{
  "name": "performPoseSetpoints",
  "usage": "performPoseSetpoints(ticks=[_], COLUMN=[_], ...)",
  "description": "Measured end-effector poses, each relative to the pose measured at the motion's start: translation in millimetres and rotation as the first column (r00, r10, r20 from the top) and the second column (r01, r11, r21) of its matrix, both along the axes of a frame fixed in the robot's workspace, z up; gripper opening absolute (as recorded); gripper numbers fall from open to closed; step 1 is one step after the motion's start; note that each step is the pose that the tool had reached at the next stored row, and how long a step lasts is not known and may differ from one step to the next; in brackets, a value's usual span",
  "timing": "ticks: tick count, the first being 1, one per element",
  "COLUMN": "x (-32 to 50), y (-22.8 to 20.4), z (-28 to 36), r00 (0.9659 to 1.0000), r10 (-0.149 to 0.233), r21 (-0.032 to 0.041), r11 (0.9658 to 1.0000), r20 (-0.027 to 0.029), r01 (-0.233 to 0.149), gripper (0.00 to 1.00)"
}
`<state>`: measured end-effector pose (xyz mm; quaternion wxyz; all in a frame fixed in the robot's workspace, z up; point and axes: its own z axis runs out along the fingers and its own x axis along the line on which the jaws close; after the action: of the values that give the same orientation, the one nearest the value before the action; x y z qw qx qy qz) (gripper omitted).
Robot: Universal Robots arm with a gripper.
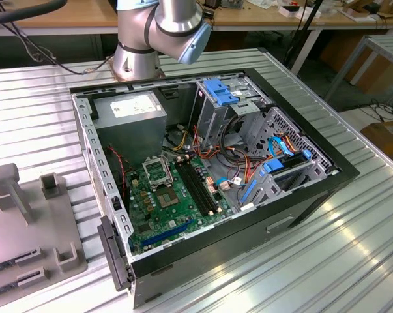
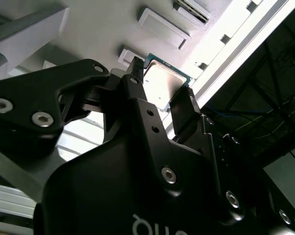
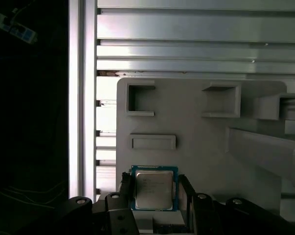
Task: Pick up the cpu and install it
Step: 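Pick up the cpu and move it towards the insertion slot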
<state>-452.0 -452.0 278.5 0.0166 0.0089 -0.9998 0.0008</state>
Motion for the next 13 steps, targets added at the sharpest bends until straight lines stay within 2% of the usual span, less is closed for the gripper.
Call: performPoseSetpoints(ticks=[13], x=[0.0], y=[0.0], z=[5.5], r00=[1.0000], r10=[0.000], r21=[-0.0001], r11=[1.0000], r20=[-0.0001], r01=[0.000], gripper=[0.47])
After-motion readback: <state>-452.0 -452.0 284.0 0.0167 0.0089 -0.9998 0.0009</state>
